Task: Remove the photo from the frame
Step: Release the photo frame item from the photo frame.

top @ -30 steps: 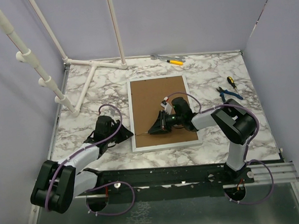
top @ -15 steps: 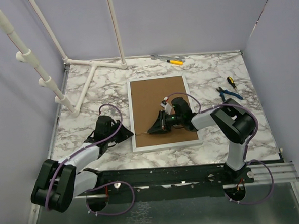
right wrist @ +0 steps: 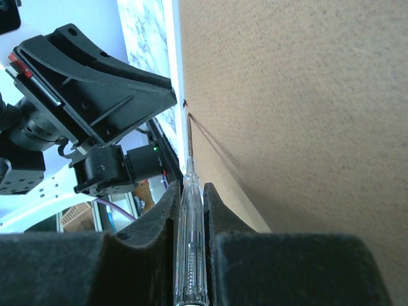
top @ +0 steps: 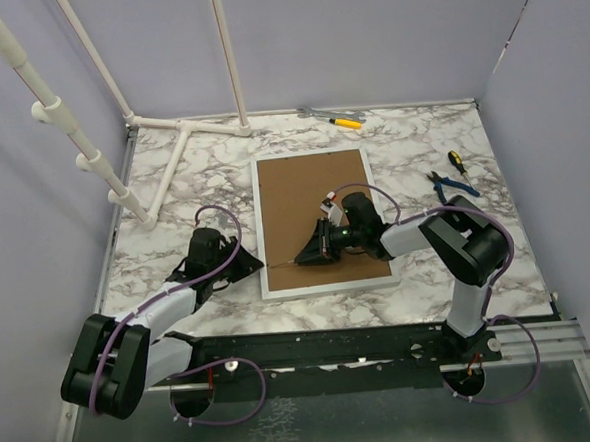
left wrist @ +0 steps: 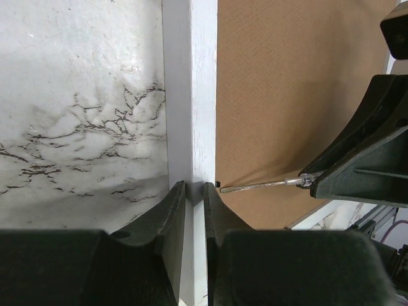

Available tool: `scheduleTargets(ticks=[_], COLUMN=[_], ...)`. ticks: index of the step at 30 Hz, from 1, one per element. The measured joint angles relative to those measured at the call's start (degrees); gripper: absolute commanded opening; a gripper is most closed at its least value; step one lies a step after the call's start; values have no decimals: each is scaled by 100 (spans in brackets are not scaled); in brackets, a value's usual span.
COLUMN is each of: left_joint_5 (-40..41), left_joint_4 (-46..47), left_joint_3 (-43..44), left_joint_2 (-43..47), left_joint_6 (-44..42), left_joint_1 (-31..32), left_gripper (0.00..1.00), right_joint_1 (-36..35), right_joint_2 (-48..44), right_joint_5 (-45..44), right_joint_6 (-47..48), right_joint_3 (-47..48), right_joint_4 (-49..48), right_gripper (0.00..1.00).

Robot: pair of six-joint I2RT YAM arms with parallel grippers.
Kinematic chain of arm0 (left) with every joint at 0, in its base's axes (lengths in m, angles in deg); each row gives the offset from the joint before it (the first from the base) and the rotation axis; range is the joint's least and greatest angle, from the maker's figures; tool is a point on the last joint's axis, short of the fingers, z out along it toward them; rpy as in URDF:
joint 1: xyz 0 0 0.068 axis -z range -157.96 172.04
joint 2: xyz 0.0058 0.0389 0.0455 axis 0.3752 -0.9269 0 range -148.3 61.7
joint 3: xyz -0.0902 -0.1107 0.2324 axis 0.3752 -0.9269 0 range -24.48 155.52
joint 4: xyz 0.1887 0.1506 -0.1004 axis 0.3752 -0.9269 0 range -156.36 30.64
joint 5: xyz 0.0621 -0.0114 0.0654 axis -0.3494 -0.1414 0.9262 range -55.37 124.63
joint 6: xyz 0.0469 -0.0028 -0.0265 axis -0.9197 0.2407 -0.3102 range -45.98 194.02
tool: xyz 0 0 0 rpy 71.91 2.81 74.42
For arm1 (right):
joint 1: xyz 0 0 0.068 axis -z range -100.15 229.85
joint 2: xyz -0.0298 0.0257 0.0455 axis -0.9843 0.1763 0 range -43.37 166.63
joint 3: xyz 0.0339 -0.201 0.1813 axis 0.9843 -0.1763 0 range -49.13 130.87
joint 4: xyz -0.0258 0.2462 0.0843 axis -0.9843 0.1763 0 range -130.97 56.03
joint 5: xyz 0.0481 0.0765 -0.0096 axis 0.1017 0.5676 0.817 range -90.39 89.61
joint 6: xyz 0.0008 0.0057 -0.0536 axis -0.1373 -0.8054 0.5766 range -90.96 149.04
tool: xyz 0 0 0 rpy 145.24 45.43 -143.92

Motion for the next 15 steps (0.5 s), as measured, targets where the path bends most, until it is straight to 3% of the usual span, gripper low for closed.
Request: scheduleTargets(ticks=[15], left_joint_5=[-2], left_joint_4=[2], left_joint_3=[0], left_joint_2=[-2], left_joint_6=[0], left_joint_1=[0], left_gripper=[16], right_joint_1=[15], right_joint_2=[262], right_joint_5=[105], right_joint_6=[-190], right_joint_3=[109], right_joint_4=[-251], right_gripper=[1])
